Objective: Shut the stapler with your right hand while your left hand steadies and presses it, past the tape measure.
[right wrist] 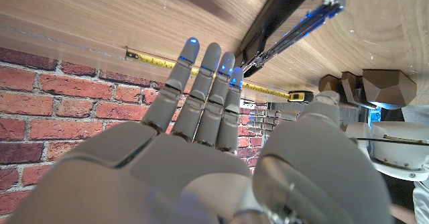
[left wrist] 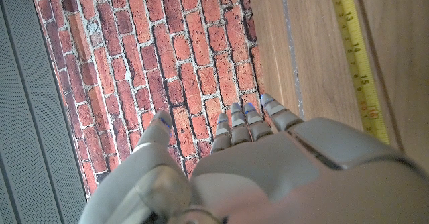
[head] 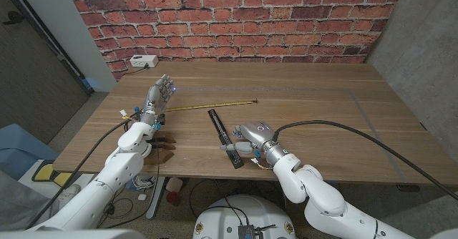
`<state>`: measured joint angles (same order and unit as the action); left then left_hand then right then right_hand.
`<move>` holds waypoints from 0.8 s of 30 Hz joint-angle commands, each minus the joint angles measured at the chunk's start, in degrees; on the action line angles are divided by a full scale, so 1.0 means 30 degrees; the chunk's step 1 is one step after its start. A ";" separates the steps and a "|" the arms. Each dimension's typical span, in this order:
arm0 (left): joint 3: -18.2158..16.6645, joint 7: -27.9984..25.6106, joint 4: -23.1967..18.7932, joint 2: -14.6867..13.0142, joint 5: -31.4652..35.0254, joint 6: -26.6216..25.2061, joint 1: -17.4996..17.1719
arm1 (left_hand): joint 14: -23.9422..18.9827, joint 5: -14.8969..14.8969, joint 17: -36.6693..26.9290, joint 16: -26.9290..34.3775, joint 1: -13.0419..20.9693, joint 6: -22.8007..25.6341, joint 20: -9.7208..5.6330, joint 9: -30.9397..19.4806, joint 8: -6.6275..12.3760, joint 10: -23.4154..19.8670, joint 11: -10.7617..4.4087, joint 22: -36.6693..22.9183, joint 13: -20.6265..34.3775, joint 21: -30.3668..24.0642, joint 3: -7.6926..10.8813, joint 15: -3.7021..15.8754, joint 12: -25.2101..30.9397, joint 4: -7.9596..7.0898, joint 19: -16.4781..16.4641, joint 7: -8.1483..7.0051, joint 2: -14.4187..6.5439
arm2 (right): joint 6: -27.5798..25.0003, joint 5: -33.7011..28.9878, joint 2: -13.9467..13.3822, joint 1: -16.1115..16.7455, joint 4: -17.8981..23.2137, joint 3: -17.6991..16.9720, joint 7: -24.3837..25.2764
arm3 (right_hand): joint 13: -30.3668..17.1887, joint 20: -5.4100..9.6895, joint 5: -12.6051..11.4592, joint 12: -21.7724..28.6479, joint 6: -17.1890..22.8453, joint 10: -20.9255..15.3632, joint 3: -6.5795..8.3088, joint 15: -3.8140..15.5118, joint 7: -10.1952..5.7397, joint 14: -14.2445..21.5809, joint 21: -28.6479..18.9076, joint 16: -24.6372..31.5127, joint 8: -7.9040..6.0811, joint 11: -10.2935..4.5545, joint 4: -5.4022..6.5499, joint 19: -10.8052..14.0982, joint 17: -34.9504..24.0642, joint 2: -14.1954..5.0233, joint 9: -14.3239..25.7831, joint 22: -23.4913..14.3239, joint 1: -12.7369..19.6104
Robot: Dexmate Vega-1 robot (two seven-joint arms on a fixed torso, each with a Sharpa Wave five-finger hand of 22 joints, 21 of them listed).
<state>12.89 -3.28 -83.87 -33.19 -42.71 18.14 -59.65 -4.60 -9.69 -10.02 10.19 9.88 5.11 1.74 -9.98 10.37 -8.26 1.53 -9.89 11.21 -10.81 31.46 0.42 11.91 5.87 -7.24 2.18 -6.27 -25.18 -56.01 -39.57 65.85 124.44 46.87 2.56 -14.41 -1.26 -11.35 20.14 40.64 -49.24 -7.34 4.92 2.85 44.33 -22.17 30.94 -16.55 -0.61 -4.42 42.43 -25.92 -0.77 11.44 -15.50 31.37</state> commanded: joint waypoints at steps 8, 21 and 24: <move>0.0009 0.0236 0.0017 0.0007 -0.0085 0.0034 0.0033 | 0.0031 -0.0023 -0.0048 0.0091 -0.0237 0.0086 -0.0108 -0.0033 0.0054 -0.0081 0.0081 -0.0025 0.0032 -0.0093 -0.0038 0.0092 0.0090 -0.0153 -0.0126 -0.0046 0.0035 | -0.1208 -0.2717 0.0657 0.0124 -0.0222 0.0840 -0.0669 | -0.0029 -0.0091 -0.0032 0.0092 0.0243 -0.0371 -0.0236 0.1653 0.0087 0.0475 -0.0237 0.0133 0.0029 -0.0051 0.0124 0.0164 -0.0096 -0.0008 0.0012 -0.0161 -0.0362; -0.0062 0.0115 -0.0260 -0.0023 -0.0089 0.0098 -0.0167 | 0.0028 -0.0048 -0.0019 0.0078 -0.0385 0.0128 -0.0128 -0.0023 0.0056 -0.0103 0.0056 -0.0020 0.0029 -0.0094 -0.0117 0.0122 0.0095 -0.0193 -0.0144 -0.0115 0.0120 | -0.1476 -0.3601 0.0897 0.0306 -0.0632 0.0817 -0.0831 | -0.0223 0.0185 -0.0110 0.0319 0.0067 -0.0595 -0.0255 0.2082 -0.0260 0.0804 -0.0514 0.0089 0.0259 -0.0460 0.0115 0.0258 -0.0169 -0.0076 0.0051 -0.0337 -0.0345; -0.0037 0.0146 -0.0230 0.0020 -0.0096 0.0134 -0.0170 | 0.0035 -0.0054 -0.0011 0.0071 -0.0407 0.0112 -0.0142 -0.0021 0.0046 -0.0104 0.0039 -0.0019 0.0029 -0.0097 -0.0125 0.0098 0.0095 -0.0195 -0.0156 -0.0130 0.0129 | -0.1541 -0.4129 0.0901 0.0232 -0.0775 0.0957 -0.0909 | -0.0256 0.0166 -0.0121 0.0336 -0.0025 -0.0564 -0.0242 0.2062 -0.0302 0.0715 -0.0523 0.0031 0.0318 -0.0448 0.0099 0.0198 -0.0181 -0.0100 0.0060 -0.0360 -0.0307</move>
<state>12.83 -2.72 -84.16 -33.23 -42.92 18.19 -59.81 -4.38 -9.69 -9.91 10.19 9.06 5.11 1.53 -9.86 10.37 -8.26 1.52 -9.89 11.21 -10.81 31.03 0.63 11.91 5.44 -7.46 2.17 -5.89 -29.13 -65.60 -37.36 66.44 123.30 49.36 0.40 -14.90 -1.03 -11.35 20.58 40.62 -50.78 -7.58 5.42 2.44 46.47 -23.31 31.29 -15.87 -1.73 -4.18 43.00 -26.19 -0.77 11.45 -16.38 30.47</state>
